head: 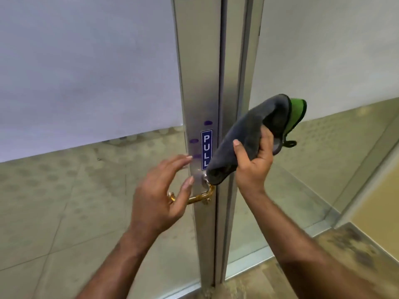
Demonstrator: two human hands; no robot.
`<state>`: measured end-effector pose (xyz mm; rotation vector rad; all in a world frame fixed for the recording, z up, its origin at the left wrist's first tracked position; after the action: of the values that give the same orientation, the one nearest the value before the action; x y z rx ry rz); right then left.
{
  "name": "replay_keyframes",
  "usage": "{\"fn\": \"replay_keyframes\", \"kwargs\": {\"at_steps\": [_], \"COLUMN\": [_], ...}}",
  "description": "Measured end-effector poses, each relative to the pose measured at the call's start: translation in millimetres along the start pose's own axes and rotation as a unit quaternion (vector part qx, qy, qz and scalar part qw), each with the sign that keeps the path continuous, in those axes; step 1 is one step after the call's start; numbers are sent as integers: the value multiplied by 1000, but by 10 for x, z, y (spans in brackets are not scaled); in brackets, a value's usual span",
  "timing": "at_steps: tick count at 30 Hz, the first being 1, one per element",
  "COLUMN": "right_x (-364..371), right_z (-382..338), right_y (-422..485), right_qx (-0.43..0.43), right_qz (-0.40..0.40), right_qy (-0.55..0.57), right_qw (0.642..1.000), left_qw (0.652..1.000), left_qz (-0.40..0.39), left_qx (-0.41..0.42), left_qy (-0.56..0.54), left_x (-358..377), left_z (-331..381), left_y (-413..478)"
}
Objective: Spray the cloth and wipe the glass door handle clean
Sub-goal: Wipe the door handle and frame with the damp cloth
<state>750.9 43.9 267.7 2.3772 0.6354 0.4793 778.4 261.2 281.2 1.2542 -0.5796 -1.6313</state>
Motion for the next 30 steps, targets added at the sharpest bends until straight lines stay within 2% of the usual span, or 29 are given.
{"fn": "replay_keyframes", "kwargs": {"at_steps": [3, 6, 10, 14, 17, 20, 23, 25, 28, 30], "right_x": [222, 376, 434, 297, 330, 466, 423, 294, 109, 131], "right_z": [169, 198, 228, 413, 409, 220, 226, 274, 347, 396], "right_y": [108, 169, 138, 7, -58, 44, 111, 113, 120, 86], "right_qx": [-104, -202, -218, -179, -168, -117, -129, -179, -244, -200], "right_qz": [-94, -158, -228, -277, -234, -230, -245, -265, -241, -254], "right_qy": [-125, -245, -327, -308, -331, -271, -240, -257, -296, -282], "right_qw": [982, 935, 891, 893, 899, 927, 930, 912, 891, 903], "left_qw": [994, 978, 951, 926, 909, 894, 890, 887, 884, 883], "left_qz": [51, 64, 74, 46, -12, -30, -11, 0, 8, 6], "left_qx": [37, 91, 141, 178, 178, 180, 176, 176, 167, 162], "left_qy": [94, 176, 266, 329, 377, 410, 419, 427, 437, 442], "left_x": [-285, -511, -712, -660, -450, -296, -245, -201, -114, -64], "left_z": [-80, -145, -251, -358, -495, -631, -690, -716, -760, -782], "left_y": [331, 684, 1128, 1464, 1514, 1462, 1453, 1452, 1420, 1395]}}
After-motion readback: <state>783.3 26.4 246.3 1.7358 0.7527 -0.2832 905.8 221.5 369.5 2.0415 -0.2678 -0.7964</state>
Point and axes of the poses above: each hand's wrist, its own y-axis towards the middle knuckle, its own x-axis out of the palm, z = x × y, the point moved 3 cm from there along y, towards the middle knuckle, and after that the axes turned 6 degrees about -y, right-handed, at the moved point
